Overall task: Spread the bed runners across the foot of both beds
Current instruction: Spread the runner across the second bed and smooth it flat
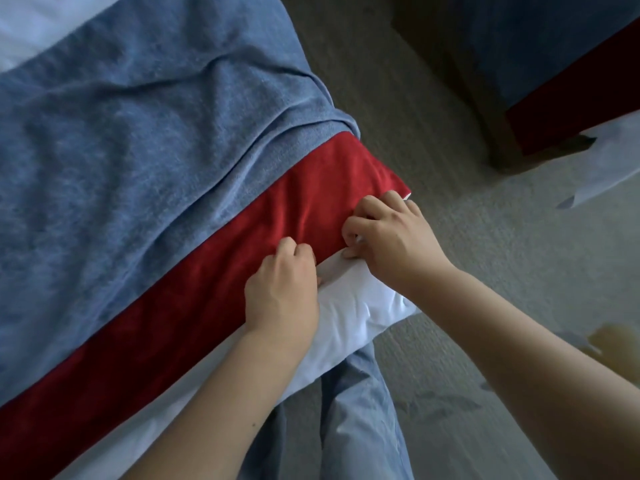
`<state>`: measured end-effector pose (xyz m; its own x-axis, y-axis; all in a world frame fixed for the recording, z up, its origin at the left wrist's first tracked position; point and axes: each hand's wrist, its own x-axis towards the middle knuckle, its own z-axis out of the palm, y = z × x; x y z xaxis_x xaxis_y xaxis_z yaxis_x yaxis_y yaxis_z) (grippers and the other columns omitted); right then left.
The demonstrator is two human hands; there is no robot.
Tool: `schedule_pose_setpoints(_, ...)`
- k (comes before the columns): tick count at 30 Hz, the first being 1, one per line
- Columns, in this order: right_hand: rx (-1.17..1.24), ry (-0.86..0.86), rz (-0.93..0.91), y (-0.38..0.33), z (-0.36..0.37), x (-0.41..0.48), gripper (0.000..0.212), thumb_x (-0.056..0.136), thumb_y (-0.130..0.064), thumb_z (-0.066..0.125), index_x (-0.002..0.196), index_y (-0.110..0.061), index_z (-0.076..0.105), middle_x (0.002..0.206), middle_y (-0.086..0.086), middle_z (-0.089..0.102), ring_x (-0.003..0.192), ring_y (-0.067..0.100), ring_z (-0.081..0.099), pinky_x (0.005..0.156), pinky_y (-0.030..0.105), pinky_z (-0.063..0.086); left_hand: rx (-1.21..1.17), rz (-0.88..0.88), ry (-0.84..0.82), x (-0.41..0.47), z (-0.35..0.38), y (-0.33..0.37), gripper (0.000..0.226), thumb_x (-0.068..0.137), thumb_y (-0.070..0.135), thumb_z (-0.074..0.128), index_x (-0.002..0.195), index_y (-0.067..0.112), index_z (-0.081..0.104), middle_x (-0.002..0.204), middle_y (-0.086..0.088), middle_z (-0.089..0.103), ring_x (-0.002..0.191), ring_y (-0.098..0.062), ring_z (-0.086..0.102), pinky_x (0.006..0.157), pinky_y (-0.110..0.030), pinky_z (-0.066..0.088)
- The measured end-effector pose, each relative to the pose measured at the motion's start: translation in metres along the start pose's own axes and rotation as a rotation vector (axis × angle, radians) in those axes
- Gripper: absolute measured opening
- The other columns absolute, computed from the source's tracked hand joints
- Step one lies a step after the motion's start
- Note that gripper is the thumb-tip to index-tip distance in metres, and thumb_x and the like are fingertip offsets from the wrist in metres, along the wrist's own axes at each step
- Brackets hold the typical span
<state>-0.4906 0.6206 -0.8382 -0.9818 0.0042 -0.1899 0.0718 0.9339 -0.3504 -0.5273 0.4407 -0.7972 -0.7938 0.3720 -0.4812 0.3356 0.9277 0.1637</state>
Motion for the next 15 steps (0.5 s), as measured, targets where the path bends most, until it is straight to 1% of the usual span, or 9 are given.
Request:
schedule_pose_setpoints(3, 0.009, 0.087, -0.079, 0.0, 0.002, -0.005, 0.013, 0.09, -0.035, 0.064, 0.084, -0.024, 0.063, 0.096, -0.004, 0.059, 0.092, 0.026, 0.053, 0.076, 0.039, 0.044, 0.119, -0.012, 0.083, -0.006, 0.009, 0.002, 0.02, 0.083, 0.018, 0.079, 0.092, 0.023, 0.062, 0.098, 0.002, 0.056, 0.076, -0.019, 0.06, 0.066, -0.033, 0.035)
schedule_pose_setpoints(4, 0.029, 0.131, -0.124, 0.0, 0.001, -0.009, 0.009, 0.093, -0.025, 0.061, 0.085, -0.021, 0.064, 0.099, -0.003, 0.061, 0.096, 0.026, 0.056, 0.078, 0.04, 0.046, 0.175, -0.001, 0.128, -0.007, 0.012, 0.002, 0.021, 0.079, 0.018, 0.082, 0.088, 0.023, 0.063, 0.092, 0.001, 0.057, 0.075, -0.021, 0.058, 0.07, -0.036, 0.035)
schedule_pose_setpoints(6, 0.087, 0.203, -0.222, 0.002, -0.001, -0.023, 0.014, 0.094, -0.004, 0.06, 0.087, -0.015, 0.064, 0.103, 0.001, 0.064, 0.104, 0.028, 0.059, 0.087, 0.038, 0.047, 0.222, 0.053, 0.196, -0.012, 0.017, 0.002, 0.021, 0.077, 0.017, 0.081, 0.085, 0.023, 0.062, 0.086, 0.0, 0.059, 0.077, -0.023, 0.056, 0.074, -0.038, 0.034)
schedule_pose_setpoints(7, 0.106, 0.207, -0.261, 0.005, -0.002, -0.031, 0.015, 0.095, 0.001, 0.06, 0.088, -0.011, 0.065, 0.101, 0.004, 0.065, 0.104, 0.029, 0.06, 0.091, 0.038, 0.047, 0.215, 0.1, 0.216, -0.014, 0.018, 0.002, 0.021, 0.077, 0.014, 0.08, 0.083, 0.023, 0.062, 0.081, 0.0, 0.059, 0.076, -0.024, 0.056, 0.073, -0.038, 0.036)
schedule_pose_setpoints(8, 0.116, 0.195, -0.293, 0.009, -0.002, -0.04, 0.014, 0.096, 0.002, 0.059, 0.089, -0.009, 0.065, 0.098, 0.005, 0.065, 0.102, 0.031, 0.061, 0.094, 0.039, 0.048, 0.196, 0.146, 0.219, -0.017, 0.017, 0.004, 0.021, 0.076, 0.011, 0.079, 0.08, 0.022, 0.061, 0.077, 0.0, 0.059, 0.073, -0.024, 0.056, 0.072, -0.039, 0.037)
schedule_pose_setpoints(10, 0.131, 0.165, -0.332, 0.018, -0.003, -0.055, 0.014, 0.101, -0.006, 0.056, 0.09, -0.006, 0.066, 0.094, 0.008, 0.064, 0.096, 0.033, 0.063, 0.097, 0.043, 0.048, 0.142, 0.226, 0.215, -0.027, 0.015, 0.009, 0.024, 0.074, 0.007, 0.077, 0.077, 0.022, 0.058, 0.071, 0.001, 0.058, 0.068, -0.022, 0.056, 0.067, -0.038, 0.042)
schedule_pose_setpoints(13, 0.132, 0.151, -0.35, 0.027, -0.009, -0.071, 0.026, 0.106, -0.02, 0.05, 0.09, -0.006, 0.064, 0.093, 0.008, 0.063, 0.088, 0.033, 0.062, 0.084, 0.045, 0.05, 0.046, 0.334, 0.208, -0.054, 0.019, 0.017, 0.022, 0.073, 0.008, 0.069, 0.078, 0.023, 0.054, 0.071, 0.002, 0.055, 0.062, -0.017, 0.056, 0.058, -0.032, 0.046)
schedule_pose_setpoints(14, 0.111, 0.128, -0.352, 0.028, -0.009, -0.074, 0.026, 0.107, -0.022, 0.047, 0.09, -0.007, 0.062, 0.093, 0.007, 0.062, 0.086, 0.031, 0.06, 0.081, 0.044, 0.049, 0.022, 0.357, 0.193, -0.062, 0.022, 0.019, 0.021, 0.073, 0.008, 0.066, 0.078, 0.023, 0.053, 0.071, 0.003, 0.054, 0.061, -0.016, 0.055, 0.054, -0.031, 0.046)
schedule_pose_setpoints(15, 0.073, 0.094, -0.357, 0.028, -0.007, -0.078, 0.021, 0.106, -0.02, 0.047, 0.092, -0.01, 0.059, 0.093, 0.006, 0.061, 0.084, 0.03, 0.059, 0.079, 0.042, 0.048, 0.008, 0.372, 0.181, -0.067, 0.028, 0.019, 0.02, 0.073, 0.008, 0.064, 0.078, 0.023, 0.052, 0.071, 0.003, 0.053, 0.059, -0.016, 0.055, 0.052, -0.029, 0.045)
